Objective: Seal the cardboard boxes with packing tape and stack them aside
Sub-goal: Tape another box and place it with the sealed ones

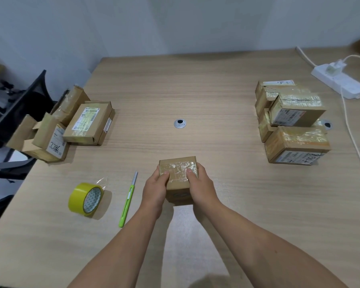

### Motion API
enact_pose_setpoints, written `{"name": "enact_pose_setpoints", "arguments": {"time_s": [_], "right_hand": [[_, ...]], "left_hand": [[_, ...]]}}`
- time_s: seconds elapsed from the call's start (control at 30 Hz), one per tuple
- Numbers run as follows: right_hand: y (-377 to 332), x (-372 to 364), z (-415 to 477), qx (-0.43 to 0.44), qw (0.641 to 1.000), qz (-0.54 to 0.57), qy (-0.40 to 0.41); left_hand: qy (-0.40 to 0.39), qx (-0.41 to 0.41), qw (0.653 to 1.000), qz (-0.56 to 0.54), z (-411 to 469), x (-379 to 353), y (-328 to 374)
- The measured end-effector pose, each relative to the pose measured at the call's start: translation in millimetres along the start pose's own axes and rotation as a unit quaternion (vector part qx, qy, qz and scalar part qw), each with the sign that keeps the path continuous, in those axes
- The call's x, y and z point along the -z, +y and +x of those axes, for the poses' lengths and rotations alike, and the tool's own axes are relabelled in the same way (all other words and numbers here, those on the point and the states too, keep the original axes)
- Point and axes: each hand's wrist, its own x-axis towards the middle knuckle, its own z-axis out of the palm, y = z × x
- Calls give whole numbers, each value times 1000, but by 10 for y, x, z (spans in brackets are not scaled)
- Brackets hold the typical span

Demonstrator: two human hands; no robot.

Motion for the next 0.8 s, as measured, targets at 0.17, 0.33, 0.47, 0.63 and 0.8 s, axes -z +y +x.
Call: {"name": "enact_pose_setpoints", "arguments": {"time_s": [0.17, 0.33, 0.47, 0.63, 0.8], "right_hand": [[-9, 23, -12, 7, 999, 46, -18], [11, 44, 8, 5, 998, 62, -21], [15, 47, -2, 4, 999, 47, -1], [38, 21, 1, 11, 999, -32, 9], [56, 12, 41, -2, 1000, -17, 8]], "left_hand": [[-36, 16, 997, -73, -16, 29, 22], [-61, 23, 991, -115, -34, 64, 70], [-63, 2, 997, -50, -32, 96, 2], [-71, -43, 994, 69, -76, 92, -76], [-85, -5, 996, -30, -5, 84, -68]]}}
